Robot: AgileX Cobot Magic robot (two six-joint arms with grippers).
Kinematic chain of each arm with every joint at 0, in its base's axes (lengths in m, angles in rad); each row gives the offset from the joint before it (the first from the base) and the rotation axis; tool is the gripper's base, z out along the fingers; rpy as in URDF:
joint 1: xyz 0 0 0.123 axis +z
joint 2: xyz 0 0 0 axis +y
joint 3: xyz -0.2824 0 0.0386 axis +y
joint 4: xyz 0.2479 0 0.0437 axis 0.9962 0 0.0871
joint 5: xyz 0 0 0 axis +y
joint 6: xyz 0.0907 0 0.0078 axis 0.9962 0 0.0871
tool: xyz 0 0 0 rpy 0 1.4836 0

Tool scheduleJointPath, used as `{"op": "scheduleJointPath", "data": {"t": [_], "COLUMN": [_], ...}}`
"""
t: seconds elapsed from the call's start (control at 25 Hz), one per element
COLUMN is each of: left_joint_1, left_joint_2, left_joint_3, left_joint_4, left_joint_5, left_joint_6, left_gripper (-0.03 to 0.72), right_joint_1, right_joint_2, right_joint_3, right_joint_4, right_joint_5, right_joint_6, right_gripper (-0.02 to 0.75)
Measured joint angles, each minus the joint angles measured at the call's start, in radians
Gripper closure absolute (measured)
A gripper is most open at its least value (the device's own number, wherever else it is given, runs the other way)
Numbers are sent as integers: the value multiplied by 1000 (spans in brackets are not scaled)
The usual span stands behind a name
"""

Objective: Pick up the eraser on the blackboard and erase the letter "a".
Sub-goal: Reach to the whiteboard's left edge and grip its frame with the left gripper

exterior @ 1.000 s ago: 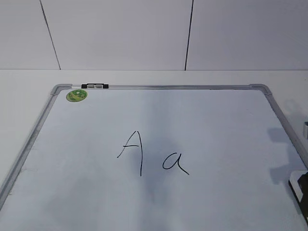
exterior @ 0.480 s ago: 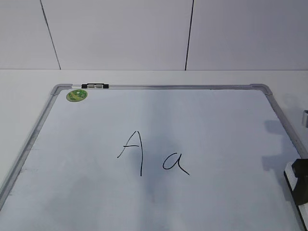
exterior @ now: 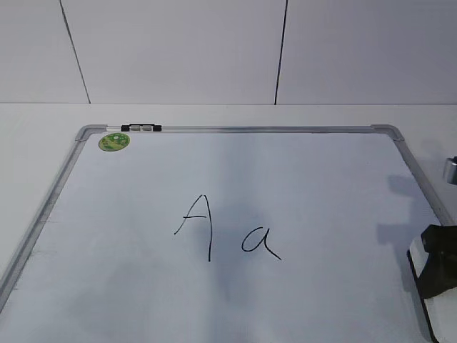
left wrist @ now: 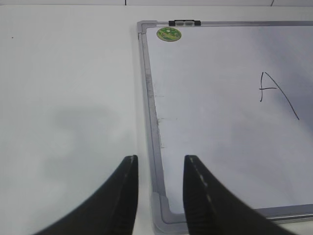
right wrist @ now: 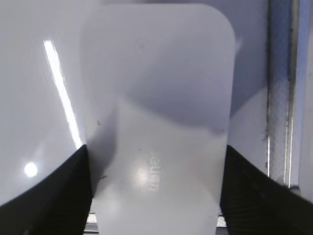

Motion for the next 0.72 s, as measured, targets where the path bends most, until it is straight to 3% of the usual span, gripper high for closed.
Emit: {"op": "scheduleJointPath", "data": {"t": [0.52, 0.72], "left_joint_1": [-2, -2], "left_joint_2": [186, 276], "left_joint_3": [0, 0], "left_joint_4": [-15, -17], "left_joint_5": [-9, -15], "left_joint_6": [0, -4], "left_gripper": [442, 435], "right_joint_1": [5, 66], "right_joint_2": [49, 52], "right_joint_3": [-128, -173], "right_joint_4": [-4, -48], "right_joint_5": [153, 172], "right_joint_6": [-2, 25], "right_gripper": [197, 197]}}
